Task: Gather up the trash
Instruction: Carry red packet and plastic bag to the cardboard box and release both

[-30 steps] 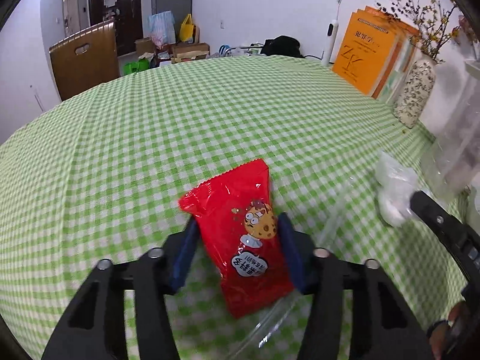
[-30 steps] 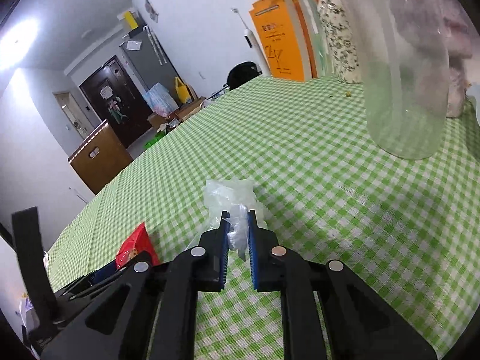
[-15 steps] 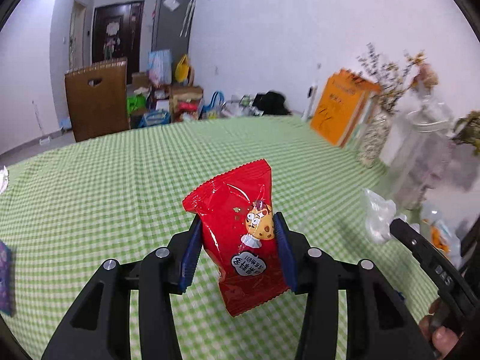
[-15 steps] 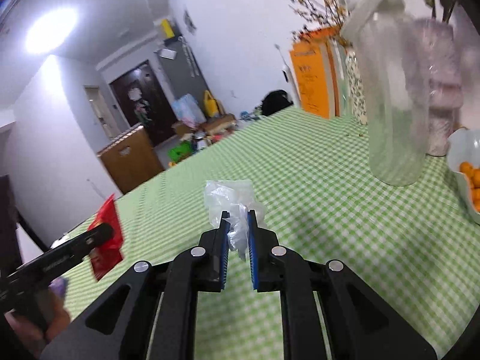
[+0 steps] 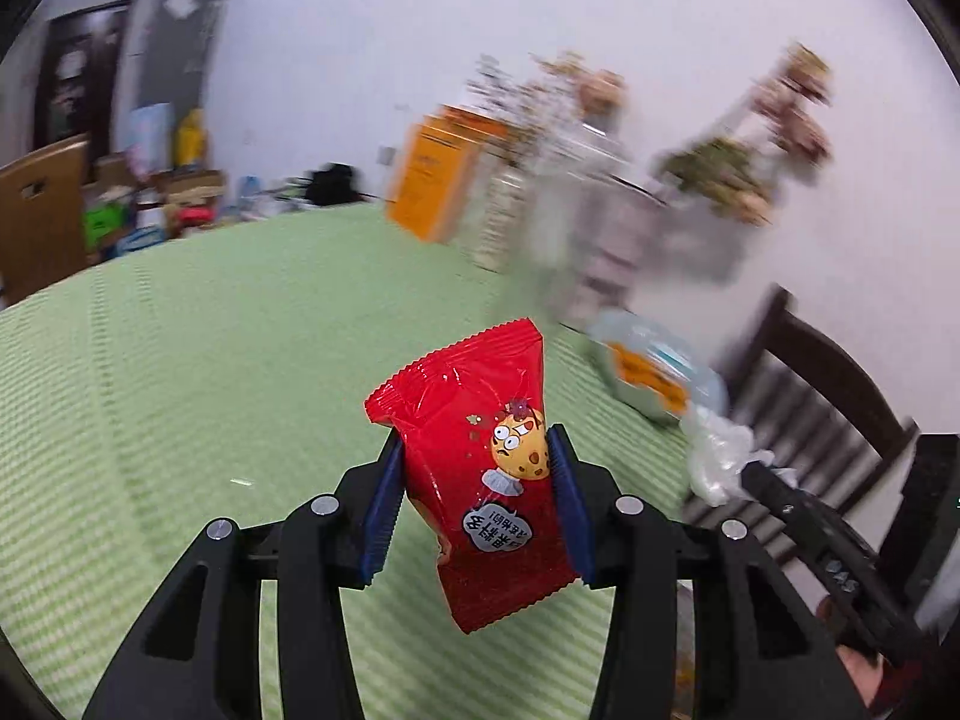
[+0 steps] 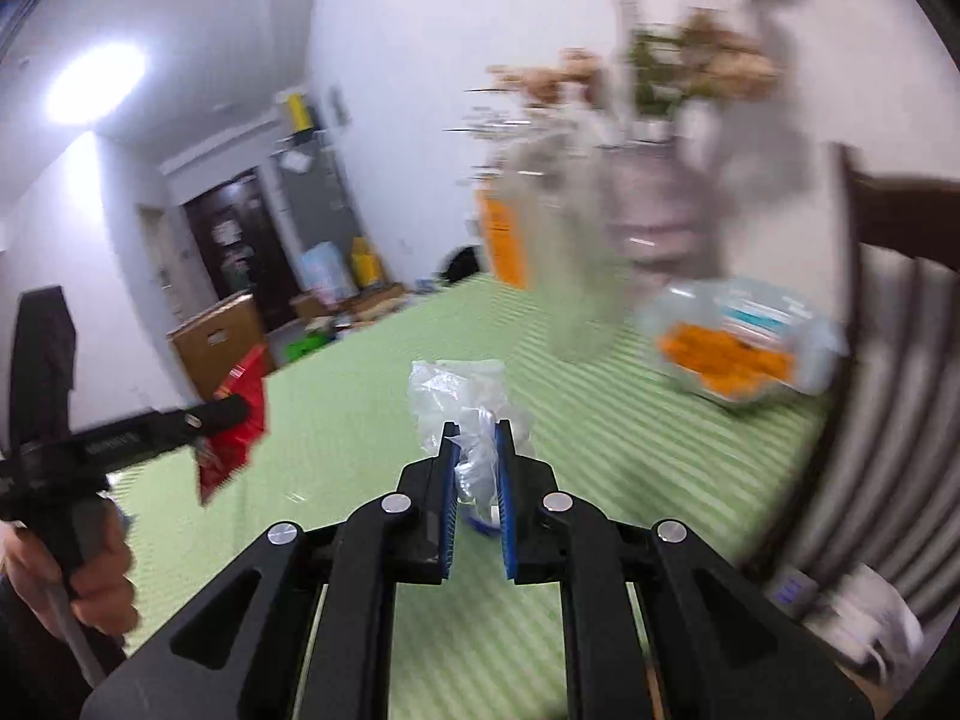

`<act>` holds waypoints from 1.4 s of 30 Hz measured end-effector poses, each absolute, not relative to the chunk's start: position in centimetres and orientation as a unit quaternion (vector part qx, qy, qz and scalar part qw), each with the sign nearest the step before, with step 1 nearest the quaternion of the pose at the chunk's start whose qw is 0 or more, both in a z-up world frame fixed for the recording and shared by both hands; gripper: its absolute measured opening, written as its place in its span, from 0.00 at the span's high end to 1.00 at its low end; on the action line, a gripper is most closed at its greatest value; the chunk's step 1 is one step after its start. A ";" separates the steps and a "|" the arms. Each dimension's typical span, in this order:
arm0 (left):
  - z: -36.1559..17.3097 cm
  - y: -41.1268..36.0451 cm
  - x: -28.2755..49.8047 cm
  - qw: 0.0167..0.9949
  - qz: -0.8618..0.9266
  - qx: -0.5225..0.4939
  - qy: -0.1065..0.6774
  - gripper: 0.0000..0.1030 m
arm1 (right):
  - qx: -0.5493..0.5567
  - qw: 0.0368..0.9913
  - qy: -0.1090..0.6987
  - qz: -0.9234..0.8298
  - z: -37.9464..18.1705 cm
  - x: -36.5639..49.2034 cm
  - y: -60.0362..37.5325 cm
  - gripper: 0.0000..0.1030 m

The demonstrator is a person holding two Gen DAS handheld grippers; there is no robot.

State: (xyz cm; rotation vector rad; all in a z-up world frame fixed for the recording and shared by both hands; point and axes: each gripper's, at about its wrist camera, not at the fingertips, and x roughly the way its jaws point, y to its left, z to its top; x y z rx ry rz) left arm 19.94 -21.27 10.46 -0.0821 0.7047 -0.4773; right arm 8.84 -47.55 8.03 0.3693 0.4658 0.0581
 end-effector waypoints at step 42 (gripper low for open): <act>-14.9 -48.7 6.7 0.673 -0.435 0.206 0.562 0.57 | 0.204 0.781 0.583 -0.090 -13.1 -13.3 -61.4 0.86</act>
